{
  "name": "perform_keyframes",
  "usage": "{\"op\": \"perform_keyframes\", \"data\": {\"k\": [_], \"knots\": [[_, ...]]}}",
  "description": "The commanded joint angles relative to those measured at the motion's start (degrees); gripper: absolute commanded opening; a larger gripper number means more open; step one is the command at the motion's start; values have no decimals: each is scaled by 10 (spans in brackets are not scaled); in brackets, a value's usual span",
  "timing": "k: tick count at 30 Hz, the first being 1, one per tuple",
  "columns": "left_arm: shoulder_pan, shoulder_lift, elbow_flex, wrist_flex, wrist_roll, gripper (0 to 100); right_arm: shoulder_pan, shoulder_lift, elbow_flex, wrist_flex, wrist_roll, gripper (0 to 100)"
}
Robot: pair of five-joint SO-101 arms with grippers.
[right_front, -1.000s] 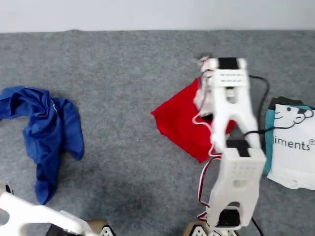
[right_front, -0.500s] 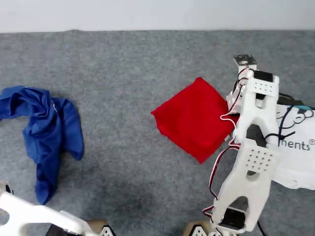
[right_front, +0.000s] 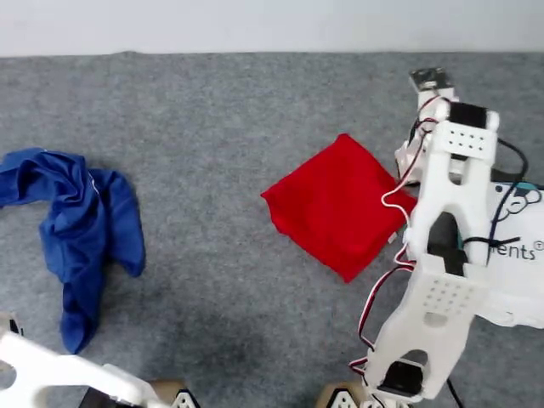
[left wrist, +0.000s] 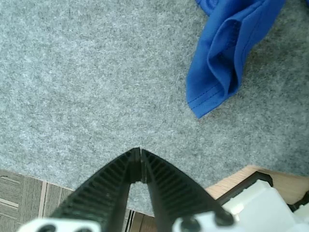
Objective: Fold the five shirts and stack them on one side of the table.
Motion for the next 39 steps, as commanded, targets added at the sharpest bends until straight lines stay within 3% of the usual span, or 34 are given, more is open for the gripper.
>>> {"op": "perform_keyframes", "data": {"k": [1,10,17,29,33,39], "knots": [[5,-14,-5,3,2,5,-12,-27,-14,9,5,9],[5,-14,-7,4,2,5,51,134,-15,-141,40,9],[5,-14,-6,4,2,5,57,96,-76,-83,56,9],[5,-14,-6,4,2,5,-59,10,-114,119,-55,9],[4,-14,-3,4,2,5,-127,22,-113,129,-109,9],[4,-14,-6,4,2,5,-257,65,-115,62,-119,9]]}}
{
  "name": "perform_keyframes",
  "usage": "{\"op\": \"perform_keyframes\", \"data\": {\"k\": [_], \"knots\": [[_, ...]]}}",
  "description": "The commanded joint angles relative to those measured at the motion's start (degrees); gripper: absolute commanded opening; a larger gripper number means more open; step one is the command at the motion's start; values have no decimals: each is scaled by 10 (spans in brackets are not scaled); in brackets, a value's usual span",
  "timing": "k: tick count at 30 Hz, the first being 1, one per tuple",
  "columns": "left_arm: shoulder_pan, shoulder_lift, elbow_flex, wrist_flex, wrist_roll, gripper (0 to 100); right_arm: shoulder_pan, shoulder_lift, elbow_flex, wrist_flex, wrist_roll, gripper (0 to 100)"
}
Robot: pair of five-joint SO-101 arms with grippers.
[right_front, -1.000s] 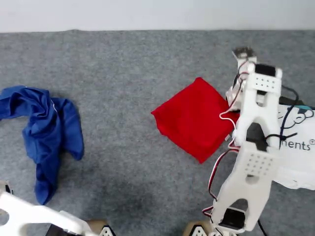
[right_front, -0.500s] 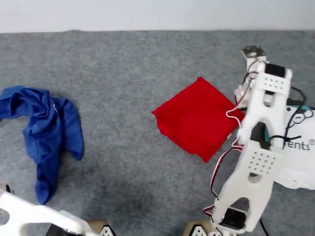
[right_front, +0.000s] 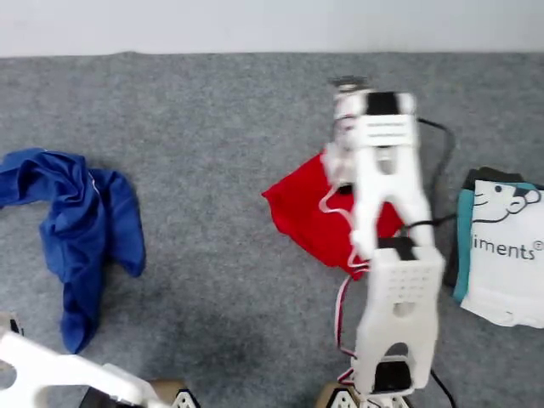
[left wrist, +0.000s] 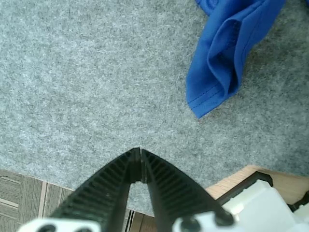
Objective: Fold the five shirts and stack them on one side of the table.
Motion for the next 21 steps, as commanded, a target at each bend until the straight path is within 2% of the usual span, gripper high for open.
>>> {"op": "perform_keyframes", "data": {"k": [1,7,11,16,21], "knots": [[3,-14,-6,4,2,5,-65,11,-30,-43,-8,9],[3,-14,-3,4,1,5,-127,115,-30,-127,-7,9],[4,-14,-2,2,1,5,-136,147,-45,-150,-7,9],[4,-14,-2,1,1,5,-122,110,-137,-51,-8,9],[4,-14,-4,4,1,5,-74,79,-238,50,-11,9]]}}
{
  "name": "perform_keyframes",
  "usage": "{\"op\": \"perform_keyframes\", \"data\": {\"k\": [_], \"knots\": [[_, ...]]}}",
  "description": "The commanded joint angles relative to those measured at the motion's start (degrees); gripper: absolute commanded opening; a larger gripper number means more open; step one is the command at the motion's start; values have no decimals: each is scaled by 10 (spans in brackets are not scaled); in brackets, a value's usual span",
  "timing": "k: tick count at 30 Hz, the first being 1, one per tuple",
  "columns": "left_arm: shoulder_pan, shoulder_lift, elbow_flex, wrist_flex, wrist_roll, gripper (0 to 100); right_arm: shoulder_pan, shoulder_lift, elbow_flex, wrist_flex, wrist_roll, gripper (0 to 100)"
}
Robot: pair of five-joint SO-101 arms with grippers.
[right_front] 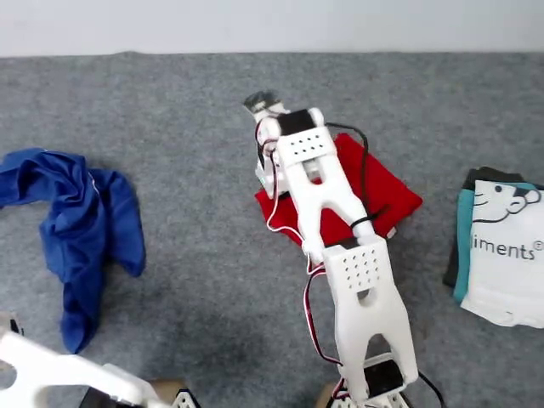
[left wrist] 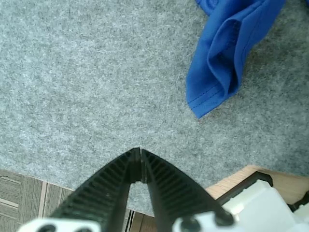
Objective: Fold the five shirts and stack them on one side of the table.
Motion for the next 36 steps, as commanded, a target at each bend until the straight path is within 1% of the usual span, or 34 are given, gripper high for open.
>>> {"op": "perform_keyframes", "data": {"k": [1,4,6,8,11,14,16,19,21,22,24,27,29,30,36], "knots": [[4,-14,-5,4,1,5,44,-62,-91,65,-20,9],[4,-14,-6,4,1,5,81,-96,-95,68,-78,9],[4,-14,-6,4,1,5,100,-132,-74,67,-91,9],[4,-14,-6,4,1,5,110,-175,-39,67,-105,9],[4,-14,-6,4,1,5,119,-244,35,67,-156,9],[4,-14,-6,4,1,5,118,-300,116,66,-239,9],[4,-14,-6,4,1,5,113,-323,160,65,-314,9],[5,-14,-6,3,1,5,121,-319,189,64,-425,13],[5,-14,-6,3,1,5,126,-294,198,64,-478,58],[5,-14,-6,3,1,5,127,-277,199,64,-490,101],[5,-14,-6,3,1,5,129,-244,199,63,-501,220],[5,-14,-6,2,1,5,127,-203,199,50,-553,402],[5,-14,-6,3,1,5,127,-179,199,32,-571,479],[5,-14,-6,4,1,5,128,-168,199,21,-576,492],[5,-14,-4,4,1,5,138,-124,199,-29,-603,493]]}}
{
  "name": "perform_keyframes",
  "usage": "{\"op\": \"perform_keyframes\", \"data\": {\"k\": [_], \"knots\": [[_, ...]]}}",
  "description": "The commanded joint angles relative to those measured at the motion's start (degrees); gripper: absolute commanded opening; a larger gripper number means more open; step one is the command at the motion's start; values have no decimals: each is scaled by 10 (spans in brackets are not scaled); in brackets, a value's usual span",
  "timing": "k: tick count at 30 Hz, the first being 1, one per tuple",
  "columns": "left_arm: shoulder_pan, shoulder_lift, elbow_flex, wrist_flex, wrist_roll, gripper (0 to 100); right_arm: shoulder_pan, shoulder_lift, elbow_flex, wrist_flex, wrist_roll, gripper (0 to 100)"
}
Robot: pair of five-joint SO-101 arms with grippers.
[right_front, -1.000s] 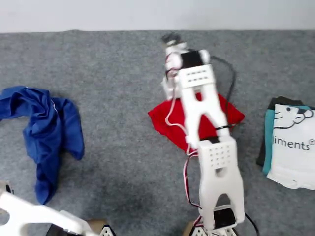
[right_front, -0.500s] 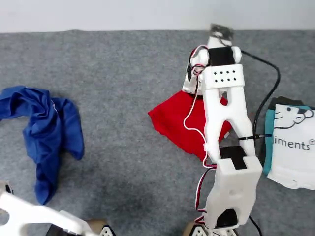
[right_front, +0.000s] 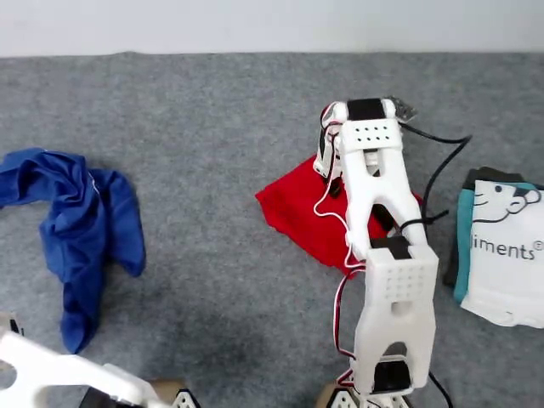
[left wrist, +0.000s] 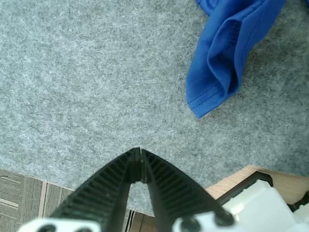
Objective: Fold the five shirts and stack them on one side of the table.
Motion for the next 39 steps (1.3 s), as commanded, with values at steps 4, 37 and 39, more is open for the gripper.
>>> {"op": "perform_keyframes", "data": {"k": [4,37,39], "knots": [[4,-14,-3,4,1,5,31,26,-3,-48,-10,493],[4,-14,-3,4,1,5,75,93,-88,47,178,9],[4,-14,-3,4,1,5,84,69,-99,72,212,9]]}}
